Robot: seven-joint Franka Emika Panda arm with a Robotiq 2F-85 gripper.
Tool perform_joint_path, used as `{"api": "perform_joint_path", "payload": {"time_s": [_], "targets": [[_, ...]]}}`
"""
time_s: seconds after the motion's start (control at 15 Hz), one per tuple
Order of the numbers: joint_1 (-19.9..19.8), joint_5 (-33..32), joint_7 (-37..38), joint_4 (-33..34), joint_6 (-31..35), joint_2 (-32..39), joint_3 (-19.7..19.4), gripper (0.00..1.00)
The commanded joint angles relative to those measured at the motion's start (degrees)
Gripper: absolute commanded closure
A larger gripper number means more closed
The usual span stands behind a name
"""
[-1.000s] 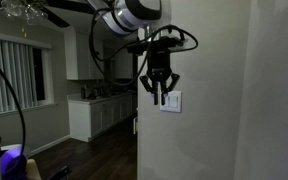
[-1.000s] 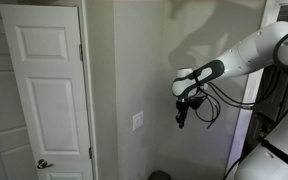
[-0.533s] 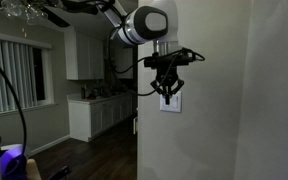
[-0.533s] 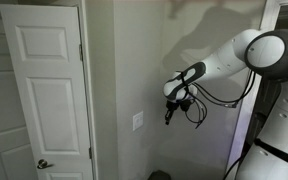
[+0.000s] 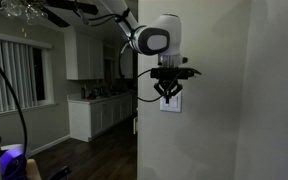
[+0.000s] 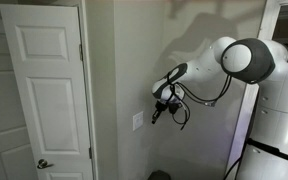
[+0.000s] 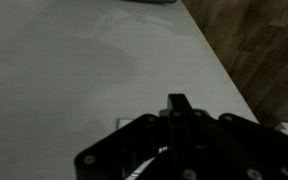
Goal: Flip the right light switch on the wall
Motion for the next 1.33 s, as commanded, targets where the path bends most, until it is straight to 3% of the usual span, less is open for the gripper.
{"api": "perform_joint_path", "payload": {"time_s": [0.0,0.4,0.8,1.0,1.27], "targets": [[-2.81,4.65,-4.31,4.80,0.61,5.28,3.28,1.00],[-6.48,6.58,-4.80,9.51,3.36,9.99,7.64,1.00],[-9.72,16.86,-6.89,12.13,10.11,12.78,12.78,1.00],[-9.35,19.11,-8.62,12.88,10.45,13.42,12.45,1.00],[-8.15,13.28,-6.12,12.39,8.89,13.50,10.05,1.00]]}}
